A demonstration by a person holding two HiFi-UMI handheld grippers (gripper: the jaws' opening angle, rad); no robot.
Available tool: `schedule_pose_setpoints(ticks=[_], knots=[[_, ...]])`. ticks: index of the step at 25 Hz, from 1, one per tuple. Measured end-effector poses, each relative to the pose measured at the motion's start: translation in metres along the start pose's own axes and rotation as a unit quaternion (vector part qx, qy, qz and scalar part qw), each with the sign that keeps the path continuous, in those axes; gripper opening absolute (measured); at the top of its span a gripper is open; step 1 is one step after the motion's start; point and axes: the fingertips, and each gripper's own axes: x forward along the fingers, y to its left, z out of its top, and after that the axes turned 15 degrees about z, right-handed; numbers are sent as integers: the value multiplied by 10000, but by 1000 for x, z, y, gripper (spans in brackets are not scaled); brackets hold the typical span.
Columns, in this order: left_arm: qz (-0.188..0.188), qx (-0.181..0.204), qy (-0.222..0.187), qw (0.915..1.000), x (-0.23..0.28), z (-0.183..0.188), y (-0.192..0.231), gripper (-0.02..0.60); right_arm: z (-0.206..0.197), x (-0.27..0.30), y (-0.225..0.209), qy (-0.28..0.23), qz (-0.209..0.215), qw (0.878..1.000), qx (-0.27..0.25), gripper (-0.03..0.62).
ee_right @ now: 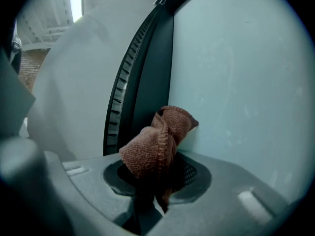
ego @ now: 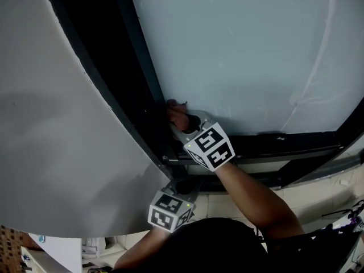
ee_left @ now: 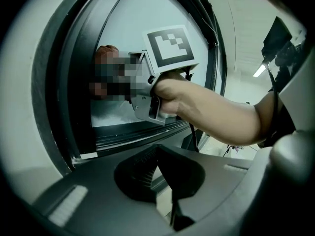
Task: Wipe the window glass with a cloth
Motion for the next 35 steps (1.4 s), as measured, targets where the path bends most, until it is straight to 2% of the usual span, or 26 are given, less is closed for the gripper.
schedule_pose_setpoints(ticks=[16, 35], knots=[[-82, 107, -20, 9999, 9, 7, -9, 17, -2, -22, -7, 50, -145, 9997, -183, 107], [-351, 255, 82, 9990, 36, 12, -55, 17, -10, -92, -31, -75, -494, 9986, -194, 107]])
